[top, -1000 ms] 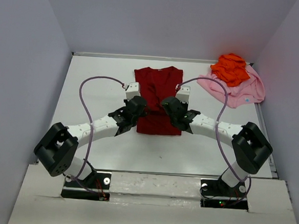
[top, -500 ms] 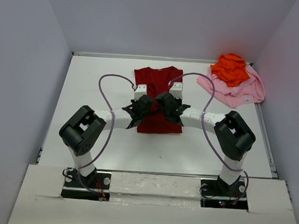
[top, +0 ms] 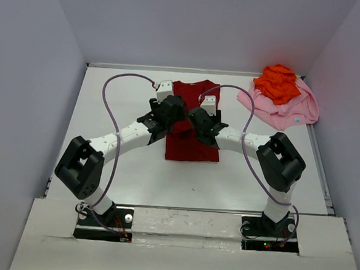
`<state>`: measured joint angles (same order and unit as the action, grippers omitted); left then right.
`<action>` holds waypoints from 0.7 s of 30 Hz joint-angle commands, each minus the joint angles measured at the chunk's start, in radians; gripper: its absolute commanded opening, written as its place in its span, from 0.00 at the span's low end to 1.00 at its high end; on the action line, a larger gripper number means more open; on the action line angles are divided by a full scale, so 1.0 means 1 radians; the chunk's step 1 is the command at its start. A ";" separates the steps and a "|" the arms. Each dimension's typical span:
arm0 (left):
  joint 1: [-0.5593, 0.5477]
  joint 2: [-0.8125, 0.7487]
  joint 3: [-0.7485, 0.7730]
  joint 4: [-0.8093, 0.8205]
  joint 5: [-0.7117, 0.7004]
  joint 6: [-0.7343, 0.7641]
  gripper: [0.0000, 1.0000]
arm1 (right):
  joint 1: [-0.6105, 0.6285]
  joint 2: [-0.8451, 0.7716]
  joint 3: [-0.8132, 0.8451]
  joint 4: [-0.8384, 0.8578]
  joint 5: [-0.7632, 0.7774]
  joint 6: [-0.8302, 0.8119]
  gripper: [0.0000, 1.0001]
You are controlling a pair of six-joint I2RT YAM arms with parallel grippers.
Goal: Fold and stack the t-shirts
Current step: Fold the rectangle-folded T-shirt at the center of the board, then smooth out the 2/3-rectangle-folded T-shirt at the center of the board.
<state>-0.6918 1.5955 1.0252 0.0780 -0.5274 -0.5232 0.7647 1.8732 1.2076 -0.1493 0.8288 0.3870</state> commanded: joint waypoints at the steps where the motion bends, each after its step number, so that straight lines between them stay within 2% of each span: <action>1: 0.003 -0.107 0.163 -0.124 -0.028 0.046 0.76 | -0.004 -0.046 0.076 0.005 -0.127 -0.071 0.66; 6: 0.038 -0.154 0.336 -0.288 0.000 0.121 0.77 | -0.004 -0.031 0.105 -0.018 -0.299 -0.095 0.66; 9: 0.077 -0.184 0.365 -0.313 0.041 0.172 0.77 | -0.004 -0.017 0.118 -0.027 -0.359 -0.097 0.65; 13: 0.168 -0.226 0.293 -0.259 0.069 0.229 0.77 | 0.005 -0.014 0.110 -0.036 -0.404 -0.082 0.64; 18: 0.222 -0.278 0.175 -0.176 0.171 0.204 0.77 | 0.028 -0.009 0.084 -0.036 -0.439 -0.062 0.63; 21: 0.250 -0.275 0.174 -0.178 0.224 0.190 0.77 | 0.038 0.013 0.083 -0.036 -0.459 -0.053 0.63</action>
<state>-0.4580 1.3472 1.2068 -0.1486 -0.3950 -0.3454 0.7822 1.8709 1.2835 -0.1871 0.4145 0.3176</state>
